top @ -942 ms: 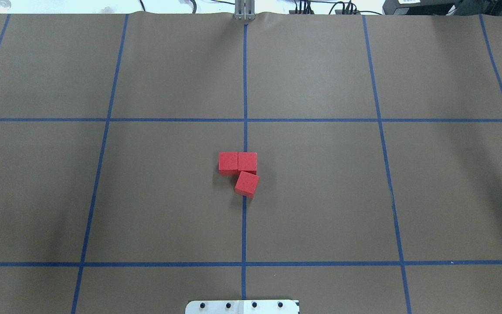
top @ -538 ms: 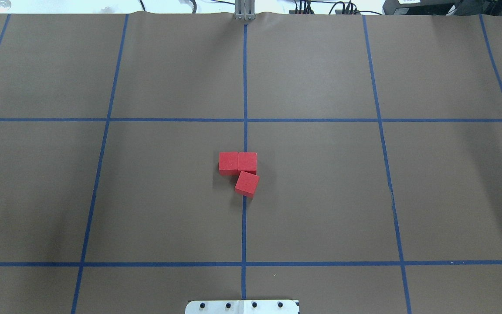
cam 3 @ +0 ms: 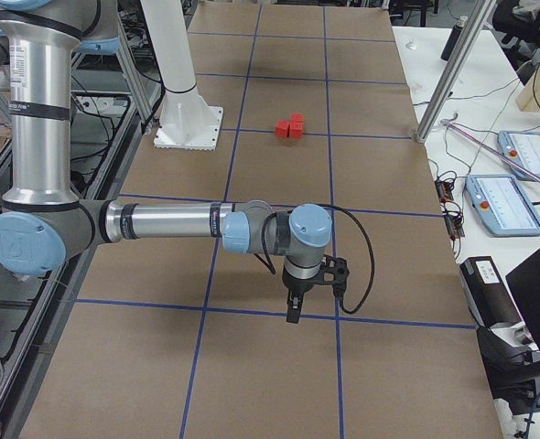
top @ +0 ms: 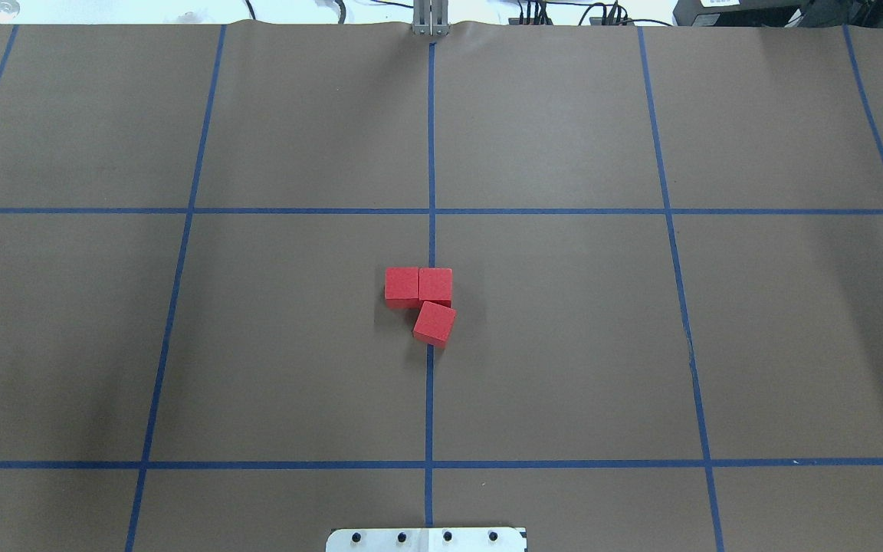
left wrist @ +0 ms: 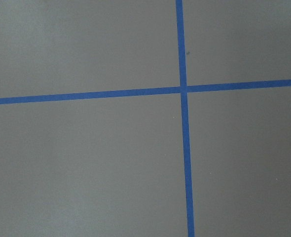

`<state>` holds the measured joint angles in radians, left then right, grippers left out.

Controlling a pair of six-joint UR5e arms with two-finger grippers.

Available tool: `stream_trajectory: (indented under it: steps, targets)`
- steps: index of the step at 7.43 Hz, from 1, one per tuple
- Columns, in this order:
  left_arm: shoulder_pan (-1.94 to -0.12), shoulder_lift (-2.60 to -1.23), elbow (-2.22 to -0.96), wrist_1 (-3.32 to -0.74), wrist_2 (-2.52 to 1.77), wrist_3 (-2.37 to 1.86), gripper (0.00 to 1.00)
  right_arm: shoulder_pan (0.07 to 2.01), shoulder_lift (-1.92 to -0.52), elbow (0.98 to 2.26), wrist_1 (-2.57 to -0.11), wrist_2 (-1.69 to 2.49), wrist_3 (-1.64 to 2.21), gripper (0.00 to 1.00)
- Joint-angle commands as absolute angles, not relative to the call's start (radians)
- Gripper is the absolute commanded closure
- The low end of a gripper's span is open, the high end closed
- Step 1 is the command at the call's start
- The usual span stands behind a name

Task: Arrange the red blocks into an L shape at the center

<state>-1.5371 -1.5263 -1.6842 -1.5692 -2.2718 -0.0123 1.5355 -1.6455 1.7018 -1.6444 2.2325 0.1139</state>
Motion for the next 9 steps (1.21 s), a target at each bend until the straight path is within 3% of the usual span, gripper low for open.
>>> stream_trajectory:
  steps: [1, 9]
  targets:
    - [-1.536, -1.526, -1.684, -1.569, -2.272, -0.012, 0.00, 1.536, -1.646, 1.701, -1.644, 2.238, 0.115, 0.00]
    - [-1.536, -1.528, -1.686, -1.591, -2.272, -0.012, 0.00, 1.536, -1.643, 1.701, -1.643, 2.244, 0.117, 0.00]
